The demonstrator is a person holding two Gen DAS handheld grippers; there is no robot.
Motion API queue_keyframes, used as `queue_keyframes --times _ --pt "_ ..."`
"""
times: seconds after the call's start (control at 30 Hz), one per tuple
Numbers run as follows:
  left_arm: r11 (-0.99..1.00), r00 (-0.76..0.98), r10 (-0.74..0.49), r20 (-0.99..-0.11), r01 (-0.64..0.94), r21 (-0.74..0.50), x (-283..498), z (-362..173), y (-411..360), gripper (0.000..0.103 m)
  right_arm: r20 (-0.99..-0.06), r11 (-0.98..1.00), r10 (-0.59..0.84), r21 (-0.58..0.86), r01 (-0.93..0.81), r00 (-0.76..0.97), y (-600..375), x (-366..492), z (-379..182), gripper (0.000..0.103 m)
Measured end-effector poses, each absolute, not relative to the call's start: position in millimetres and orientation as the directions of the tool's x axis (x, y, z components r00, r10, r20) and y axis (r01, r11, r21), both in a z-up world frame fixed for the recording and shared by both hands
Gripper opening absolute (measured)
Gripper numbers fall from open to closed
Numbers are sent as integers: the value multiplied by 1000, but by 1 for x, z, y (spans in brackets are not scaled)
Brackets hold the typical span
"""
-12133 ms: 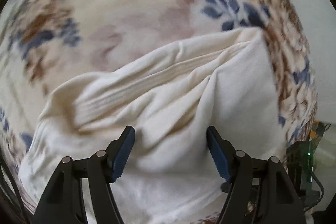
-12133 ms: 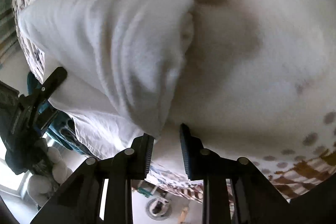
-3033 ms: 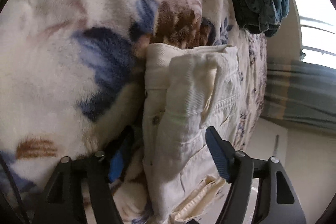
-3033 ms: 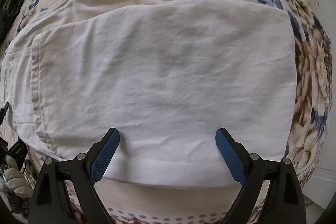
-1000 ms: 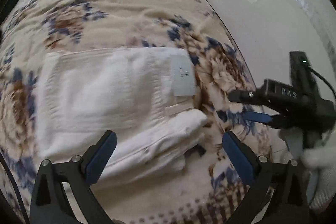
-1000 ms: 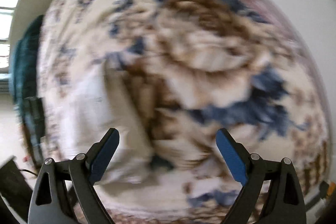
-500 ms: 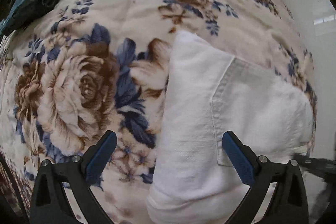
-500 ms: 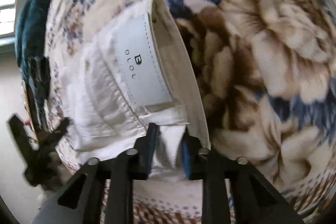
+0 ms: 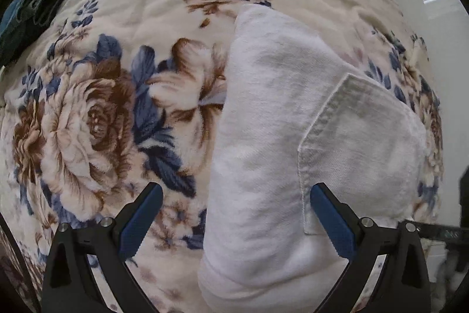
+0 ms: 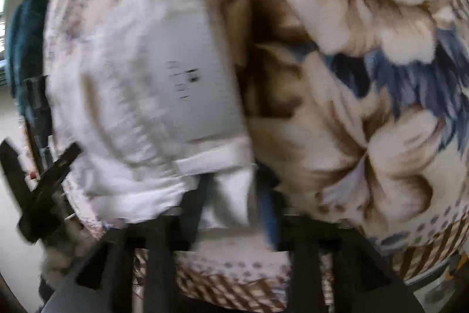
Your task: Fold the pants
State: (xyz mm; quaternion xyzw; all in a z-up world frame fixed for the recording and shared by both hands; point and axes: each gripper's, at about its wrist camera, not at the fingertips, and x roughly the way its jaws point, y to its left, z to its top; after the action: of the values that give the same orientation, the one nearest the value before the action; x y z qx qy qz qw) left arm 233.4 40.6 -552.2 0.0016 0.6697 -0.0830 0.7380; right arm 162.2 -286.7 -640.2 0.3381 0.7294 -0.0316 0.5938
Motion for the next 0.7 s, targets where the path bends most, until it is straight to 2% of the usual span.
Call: queue_keyframes --times 0.07,0.13,0.27,0.4,0.43,0.5,0.53,0.6,0.63,0.7 --pt "983 111 -173 -979 87 -164 242 -533 49 103 -878 773 473 375 511 -72 -295 169 -635 66" --pt "972 140 -233 -962 47 -229 261 -512 58 103 -879 771 476 394 501 -41 -309 170 -618 74" --pt "945 74 -326 -943 -13 -327 329 -513 54 103 -900 792 436 380 478 -6 -327 185 -597 74" --pt "957 -108 -280 -954 48 -286 394 -572 31 102 -889 756 456 407 512 33 -332 215 -596 74" --pt "963 -173 -244 -954 71 -259 405 -593 22 97 -886 750 463 416 514 43 -331 223 -597 74" --pt "953 -245 -238 -940 126 -274 408 -613 12 56 -878 742 476 430 514 47 -328 237 -602 74" --pt "955 -297 -180 -938 177 -240 407 -627 6 29 -879 747 475 426 510 40 -326 246 -604 74" --pt "949 -291 -159 -943 220 -227 404 -629 7 27 -890 773 455 406 488 20 -315 262 -610 74" --pt "946 -282 -130 -951 252 -204 403 -627 8 23 -902 792 431 385 473 11 -310 268 -612 73" --pt "931 -212 -32 -977 349 -106 402 -615 10 24 -918 817 396 355 455 6 -307 276 -616 58"
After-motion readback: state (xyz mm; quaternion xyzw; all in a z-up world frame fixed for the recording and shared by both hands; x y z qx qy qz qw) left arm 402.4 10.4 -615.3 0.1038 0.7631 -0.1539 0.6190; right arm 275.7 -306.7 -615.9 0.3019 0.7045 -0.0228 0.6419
